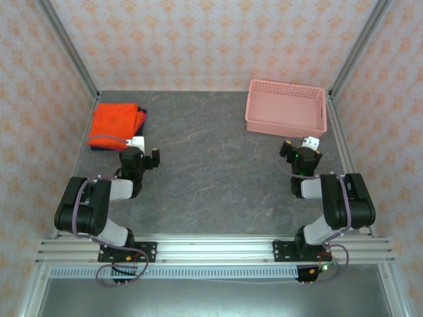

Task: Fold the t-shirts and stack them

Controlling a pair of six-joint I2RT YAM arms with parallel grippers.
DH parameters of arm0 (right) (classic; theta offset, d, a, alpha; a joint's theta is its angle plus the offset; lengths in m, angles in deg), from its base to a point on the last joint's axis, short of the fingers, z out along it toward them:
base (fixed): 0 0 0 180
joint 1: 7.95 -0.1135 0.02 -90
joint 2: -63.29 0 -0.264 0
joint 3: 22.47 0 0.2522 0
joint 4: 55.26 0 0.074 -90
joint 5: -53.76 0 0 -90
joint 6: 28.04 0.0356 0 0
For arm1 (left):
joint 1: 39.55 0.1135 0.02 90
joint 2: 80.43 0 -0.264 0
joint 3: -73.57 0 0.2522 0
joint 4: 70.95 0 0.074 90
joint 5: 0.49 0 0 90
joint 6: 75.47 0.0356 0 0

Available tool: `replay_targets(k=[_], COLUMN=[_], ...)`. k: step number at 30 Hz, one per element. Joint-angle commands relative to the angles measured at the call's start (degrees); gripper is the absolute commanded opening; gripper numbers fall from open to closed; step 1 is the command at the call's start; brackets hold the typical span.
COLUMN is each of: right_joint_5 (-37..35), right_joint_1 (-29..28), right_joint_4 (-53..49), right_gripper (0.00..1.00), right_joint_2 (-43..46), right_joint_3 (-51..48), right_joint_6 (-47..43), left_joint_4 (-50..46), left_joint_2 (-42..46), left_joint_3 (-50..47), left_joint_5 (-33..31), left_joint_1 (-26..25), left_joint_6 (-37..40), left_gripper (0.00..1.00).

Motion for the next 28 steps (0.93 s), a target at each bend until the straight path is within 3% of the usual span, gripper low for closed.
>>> replay_targets(k=[1, 28], right_joint_5=[0.6, -0.2], right_joint_1=[0.2, 0.2], right_joint_4=[0.3, 0.7], right_gripper=[0.99, 0.99], right_joint_2=[-0.1, 0.0], right_joint_3=[0.5, 0.2], right_joint_6=[-0.7, -0.5], left_joint_4=[2.3, 2.2], left_joint_2=[0.4, 0.4], left_joint_3=[1.5, 1.6], left_joint_5=[-2.6, -2.6], left_joint_1=[0.0, -0.1], left_joint_6=[-0.8, -0.8], left_gripper=[1.0, 1.0])
